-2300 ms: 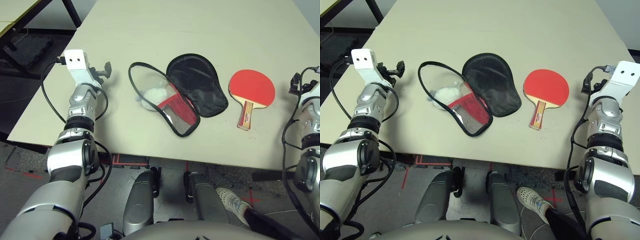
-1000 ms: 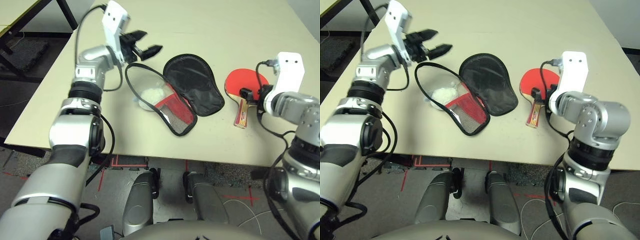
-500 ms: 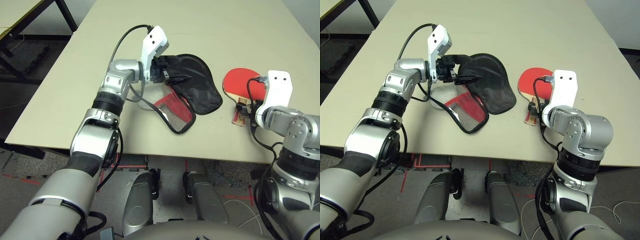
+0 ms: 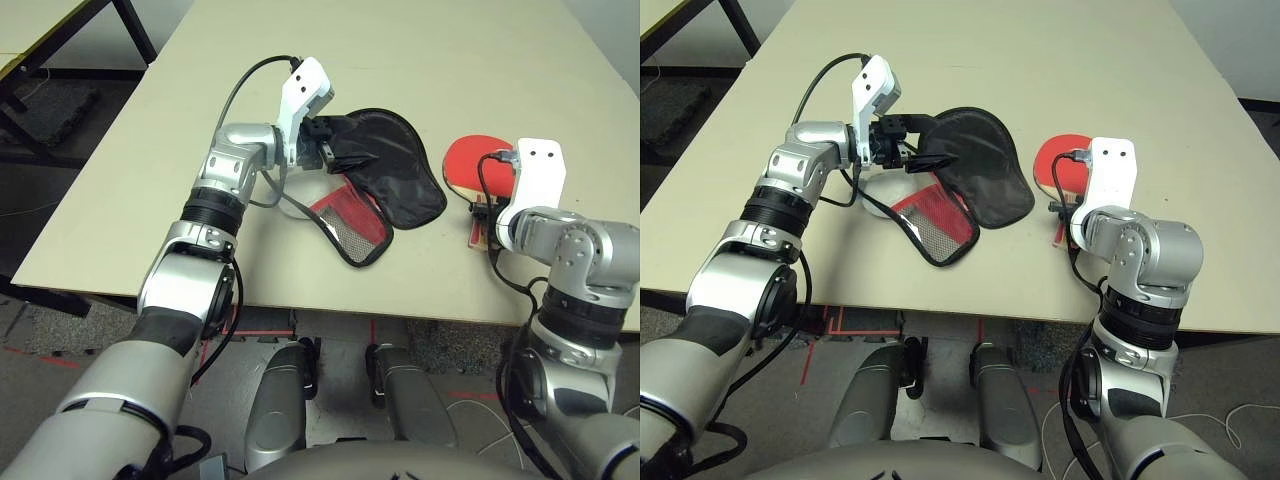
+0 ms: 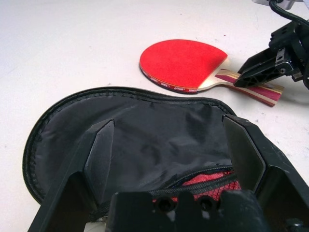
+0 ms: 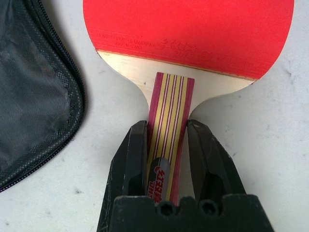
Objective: Store the ping-pong paddle in its case and zip it.
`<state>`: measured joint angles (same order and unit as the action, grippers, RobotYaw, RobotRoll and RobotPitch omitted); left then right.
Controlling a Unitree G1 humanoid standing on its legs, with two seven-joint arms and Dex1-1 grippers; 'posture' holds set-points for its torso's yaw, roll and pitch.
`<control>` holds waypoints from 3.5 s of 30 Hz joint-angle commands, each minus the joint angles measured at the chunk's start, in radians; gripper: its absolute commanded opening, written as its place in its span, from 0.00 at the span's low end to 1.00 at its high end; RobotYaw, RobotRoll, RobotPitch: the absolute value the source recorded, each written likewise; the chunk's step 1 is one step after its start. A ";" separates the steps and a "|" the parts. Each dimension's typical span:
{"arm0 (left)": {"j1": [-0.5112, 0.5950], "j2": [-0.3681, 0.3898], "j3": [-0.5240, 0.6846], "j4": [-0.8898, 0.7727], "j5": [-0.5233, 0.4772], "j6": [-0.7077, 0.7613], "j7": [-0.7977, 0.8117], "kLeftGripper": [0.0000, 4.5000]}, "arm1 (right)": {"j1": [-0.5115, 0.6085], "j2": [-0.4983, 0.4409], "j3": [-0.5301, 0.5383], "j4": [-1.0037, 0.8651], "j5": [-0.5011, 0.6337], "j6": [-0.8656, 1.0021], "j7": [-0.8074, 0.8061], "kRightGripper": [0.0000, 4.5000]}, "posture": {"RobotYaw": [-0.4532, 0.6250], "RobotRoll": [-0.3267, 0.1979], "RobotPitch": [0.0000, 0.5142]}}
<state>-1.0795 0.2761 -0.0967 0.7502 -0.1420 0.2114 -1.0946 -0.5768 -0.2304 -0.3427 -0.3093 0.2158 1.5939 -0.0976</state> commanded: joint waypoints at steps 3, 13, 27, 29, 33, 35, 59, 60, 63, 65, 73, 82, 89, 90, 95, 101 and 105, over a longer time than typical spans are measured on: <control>0.021 0.006 0.004 -0.024 -0.003 0.010 0.009 1.00 | -0.027 0.001 -0.018 0.019 -0.039 0.020 0.004 0.24 | 0.40 0.62 0.38; 0.006 -0.004 0.013 -0.004 -0.004 -0.006 0.020 1.00 | -0.234 -0.070 0.006 0.010 -0.055 0.020 0.040 0.23 | 0.38 0.62 0.37; -0.003 0.001 0.027 0.002 -0.005 -0.017 0.030 1.00 | -0.252 -0.043 0.246 0.067 0.037 -0.062 0.230 0.23 | 0.41 0.62 0.36; -0.002 0.005 0.030 -0.003 -0.007 -0.014 0.032 1.00 | -0.249 -0.047 0.265 0.083 0.040 -0.081 0.246 0.23 | 0.42 0.62 0.36; -0.002 0.016 0.041 -0.025 -0.014 0.005 0.034 1.00 | -0.222 -0.046 0.295 0.111 0.045 -0.113 0.274 0.23 | 0.44 0.62 0.36; -0.003 0.024 0.046 -0.035 -0.015 0.018 0.035 1.00 | -0.204 -0.049 0.310 0.122 0.050 -0.134 0.292 0.23 | 0.45 0.62 0.37; -0.084 0.238 0.132 -0.015 -0.028 0.057 0.076 1.00 | -0.162 -0.067 0.406 0.304 0.025 -0.373 0.404 0.23 | 0.52 0.62 0.38; -0.080 0.241 0.132 -0.019 -0.029 0.059 0.074 1.00 | -0.166 -0.066 0.407 0.313 0.023 -0.382 0.405 0.23 | 0.53 0.62 0.38; -0.060 0.255 0.132 -0.031 -0.031 0.076 0.071 1.00 | -0.172 -0.064 0.412 0.333 0.019 -0.417 0.412 0.23 | 0.53 0.62 0.38; -0.040 0.279 0.131 -0.025 -0.026 0.089 0.063 1.00 | -0.171 -0.071 0.417 0.331 0.019 -0.435 0.424 0.31 | 0.53 0.62 0.38; -0.021 0.440 0.128 0.181 0.038 0.027 0.065 1.00 | -0.148 -0.208 0.272 0.248 0.110 -0.492 0.561 0.90 | 0.52 0.62 0.39; 0.027 0.399 0.026 0.161 0.075 0.083 -0.102 1.00 | -0.052 -0.469 0.263 0.167 0.185 -0.750 0.891 1.00 | 0.47 0.62 0.39; -0.044 0.271 -0.003 0.024 0.023 0.237 -0.208 1.00 | 0.006 -0.554 0.291 0.063 0.241 -0.726 1.002 1.00 | 0.45 0.62 0.39; -0.067 0.263 -0.005 0.028 0.024 0.246 -0.220 1.00 | 0.009 -0.560 0.292 0.056 0.246 -0.720 1.007 1.00 | 0.45 0.62 0.39; -0.237 0.177 0.015 0.136 0.012 0.236 -0.228 1.00 | 0.003 -0.596 0.289 0.054 0.258 -0.692 1.011 1.00 | 0.44 0.62 0.39; -0.312 0.044 0.047 0.282 0.028 0.109 -0.115 1.00 | -0.078 -0.593 0.241 0.124 0.268 -0.600 0.936 1.00 | 0.44 0.62 0.39; -0.291 -0.011 0.048 0.349 0.045 0.027 -0.052 1.00 | -0.121 -0.585 0.217 0.157 0.281 -0.505 0.877 1.00 | 0.44 0.62 0.39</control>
<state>-1.3869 0.2701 -0.0546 1.0747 -0.1148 0.2747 -1.1690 -0.6950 -0.8174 -0.1089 -0.1719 0.4836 1.0424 0.8021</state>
